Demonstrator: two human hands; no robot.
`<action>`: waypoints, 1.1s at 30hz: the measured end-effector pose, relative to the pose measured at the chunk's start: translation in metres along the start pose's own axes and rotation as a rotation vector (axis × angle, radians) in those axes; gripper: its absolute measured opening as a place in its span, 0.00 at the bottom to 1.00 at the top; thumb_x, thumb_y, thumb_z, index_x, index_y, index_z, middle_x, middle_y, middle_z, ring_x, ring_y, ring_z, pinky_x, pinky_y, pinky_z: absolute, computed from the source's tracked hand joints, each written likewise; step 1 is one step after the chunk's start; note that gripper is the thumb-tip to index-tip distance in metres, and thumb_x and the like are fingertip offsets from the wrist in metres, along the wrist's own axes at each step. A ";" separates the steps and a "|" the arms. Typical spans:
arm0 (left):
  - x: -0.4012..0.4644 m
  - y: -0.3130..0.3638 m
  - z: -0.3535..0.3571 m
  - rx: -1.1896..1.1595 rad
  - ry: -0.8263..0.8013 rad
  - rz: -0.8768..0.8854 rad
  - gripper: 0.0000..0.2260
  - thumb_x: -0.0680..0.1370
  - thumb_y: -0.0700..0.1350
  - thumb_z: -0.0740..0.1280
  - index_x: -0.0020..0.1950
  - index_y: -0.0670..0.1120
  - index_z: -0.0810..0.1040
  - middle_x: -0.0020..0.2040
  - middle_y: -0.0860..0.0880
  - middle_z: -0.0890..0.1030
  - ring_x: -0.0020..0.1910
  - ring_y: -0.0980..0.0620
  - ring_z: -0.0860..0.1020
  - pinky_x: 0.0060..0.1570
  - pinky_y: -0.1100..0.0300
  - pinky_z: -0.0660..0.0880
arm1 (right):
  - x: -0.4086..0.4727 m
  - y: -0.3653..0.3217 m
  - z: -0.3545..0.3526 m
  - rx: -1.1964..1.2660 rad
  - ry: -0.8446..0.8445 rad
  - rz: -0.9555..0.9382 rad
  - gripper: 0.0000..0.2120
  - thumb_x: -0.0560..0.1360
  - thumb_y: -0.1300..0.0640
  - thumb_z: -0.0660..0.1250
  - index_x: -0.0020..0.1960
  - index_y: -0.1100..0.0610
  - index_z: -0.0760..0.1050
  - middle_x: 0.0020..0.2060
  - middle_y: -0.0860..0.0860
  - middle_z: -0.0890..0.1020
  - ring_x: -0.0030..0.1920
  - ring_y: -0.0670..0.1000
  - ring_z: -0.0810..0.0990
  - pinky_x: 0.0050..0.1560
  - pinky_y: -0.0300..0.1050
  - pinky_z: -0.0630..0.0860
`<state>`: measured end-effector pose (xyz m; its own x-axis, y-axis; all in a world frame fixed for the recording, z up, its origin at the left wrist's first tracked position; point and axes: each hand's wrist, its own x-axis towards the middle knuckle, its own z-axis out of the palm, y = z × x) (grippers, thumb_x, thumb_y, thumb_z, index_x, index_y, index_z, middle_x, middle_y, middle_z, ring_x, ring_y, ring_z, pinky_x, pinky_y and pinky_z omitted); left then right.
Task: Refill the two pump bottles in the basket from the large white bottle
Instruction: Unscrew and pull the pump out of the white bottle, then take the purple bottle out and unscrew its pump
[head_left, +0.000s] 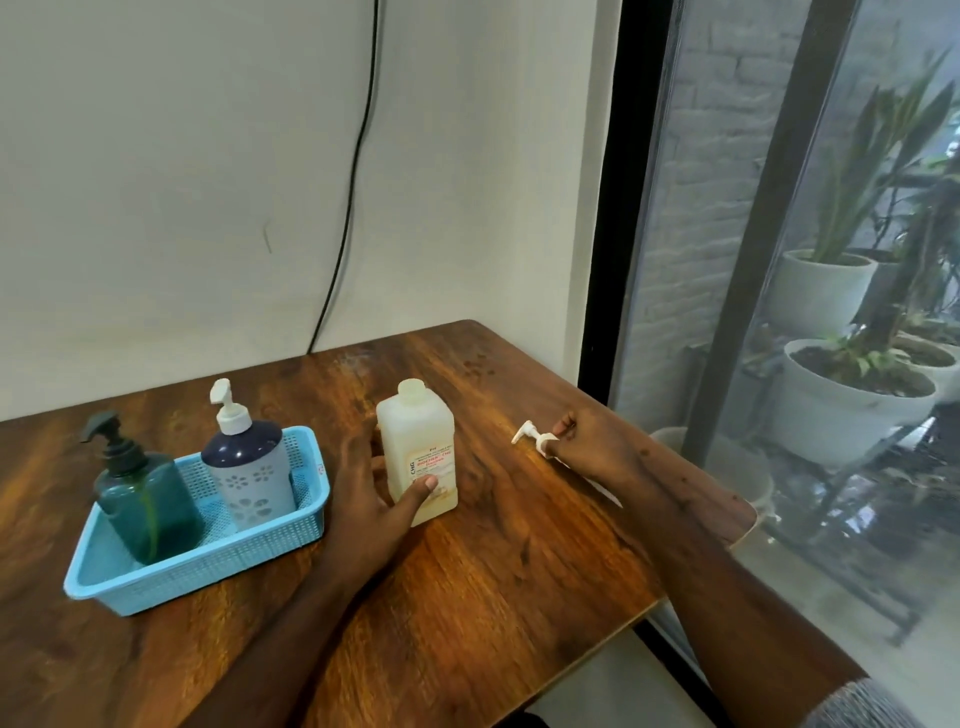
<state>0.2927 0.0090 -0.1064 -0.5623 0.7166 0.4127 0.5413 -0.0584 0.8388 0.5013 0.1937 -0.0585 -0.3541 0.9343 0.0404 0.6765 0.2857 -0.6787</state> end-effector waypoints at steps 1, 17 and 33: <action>0.000 0.002 0.000 0.004 0.012 0.010 0.40 0.71 0.51 0.78 0.76 0.60 0.58 0.74 0.56 0.68 0.67 0.54 0.72 0.54 0.59 0.79 | -0.002 0.001 0.000 0.001 0.002 0.000 0.07 0.75 0.50 0.73 0.49 0.49 0.76 0.44 0.47 0.81 0.45 0.46 0.78 0.39 0.41 0.74; -0.033 0.035 -0.021 0.122 0.223 0.223 0.19 0.76 0.46 0.74 0.64 0.52 0.71 0.63 0.54 0.75 0.57 0.55 0.79 0.47 0.64 0.82 | -0.049 -0.043 0.025 0.071 0.184 -0.205 0.06 0.76 0.50 0.72 0.52 0.47 0.78 0.47 0.44 0.80 0.45 0.43 0.77 0.37 0.35 0.70; -0.046 0.018 -0.110 0.217 0.510 0.217 0.09 0.75 0.38 0.74 0.47 0.47 0.75 0.42 0.53 0.79 0.39 0.54 0.79 0.32 0.64 0.75 | -0.148 -0.154 0.071 0.276 0.113 -0.650 0.05 0.74 0.55 0.73 0.46 0.52 0.77 0.40 0.42 0.81 0.38 0.41 0.79 0.34 0.27 0.74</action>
<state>0.2593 -0.1015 -0.0705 -0.6248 0.2762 0.7303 0.7628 0.0160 0.6465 0.4033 -0.0041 -0.0121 -0.5509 0.6142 0.5651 0.1581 0.7416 -0.6519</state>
